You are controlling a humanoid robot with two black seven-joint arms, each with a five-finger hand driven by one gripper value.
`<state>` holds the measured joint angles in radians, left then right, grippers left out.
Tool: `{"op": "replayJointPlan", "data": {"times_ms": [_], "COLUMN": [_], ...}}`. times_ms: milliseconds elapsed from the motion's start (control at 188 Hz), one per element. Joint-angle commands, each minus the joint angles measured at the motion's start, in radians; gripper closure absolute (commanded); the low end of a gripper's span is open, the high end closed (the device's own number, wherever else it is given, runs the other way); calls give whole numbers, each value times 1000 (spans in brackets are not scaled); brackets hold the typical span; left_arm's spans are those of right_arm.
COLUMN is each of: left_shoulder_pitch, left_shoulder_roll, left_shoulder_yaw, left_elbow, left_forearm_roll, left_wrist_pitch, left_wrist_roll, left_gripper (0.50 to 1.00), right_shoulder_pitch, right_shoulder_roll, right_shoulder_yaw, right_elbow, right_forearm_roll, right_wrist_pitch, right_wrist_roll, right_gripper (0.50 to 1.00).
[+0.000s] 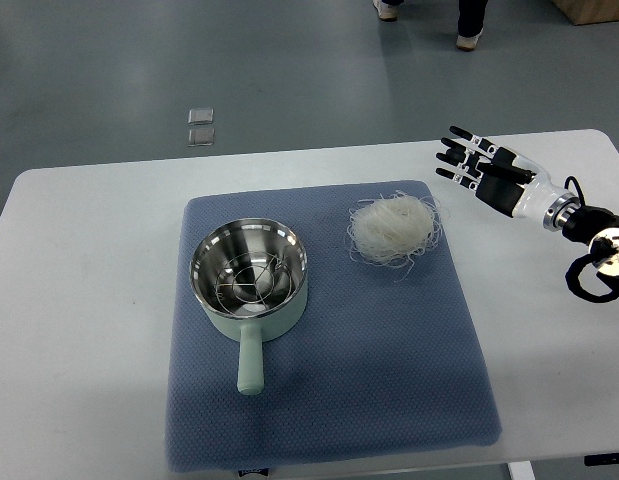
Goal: Put vermicelli into pot with right hand
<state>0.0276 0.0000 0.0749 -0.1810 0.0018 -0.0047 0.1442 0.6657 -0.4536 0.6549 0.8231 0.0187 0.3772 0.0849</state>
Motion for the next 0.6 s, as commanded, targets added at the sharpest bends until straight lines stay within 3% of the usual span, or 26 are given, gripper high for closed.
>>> {"op": "replayJointPlan", "data": {"times_ms": [0, 595], "left_shoulder_pitch": [2, -1], "left_shoulder_roll": [0, 0], "left_shoulder_yaw": [5, 2], "left_elbow": [0, 3], "left_forearm_roll": [4, 6], "left_wrist_pitch": [2, 11], "left_wrist_roll": [0, 0], "left_gripper": [500, 500], "right_shoulder_pitch": [0, 17], "right_shoulder_roll": [7, 4], "right_shoulder_yaw": [-1, 0], "right_elbow": [1, 1], "right_forearm_roll": [-13, -16], "right_wrist_pitch": [0, 5], "right_wrist_roll": [-1, -2], "right_gripper": [572, 572]}}
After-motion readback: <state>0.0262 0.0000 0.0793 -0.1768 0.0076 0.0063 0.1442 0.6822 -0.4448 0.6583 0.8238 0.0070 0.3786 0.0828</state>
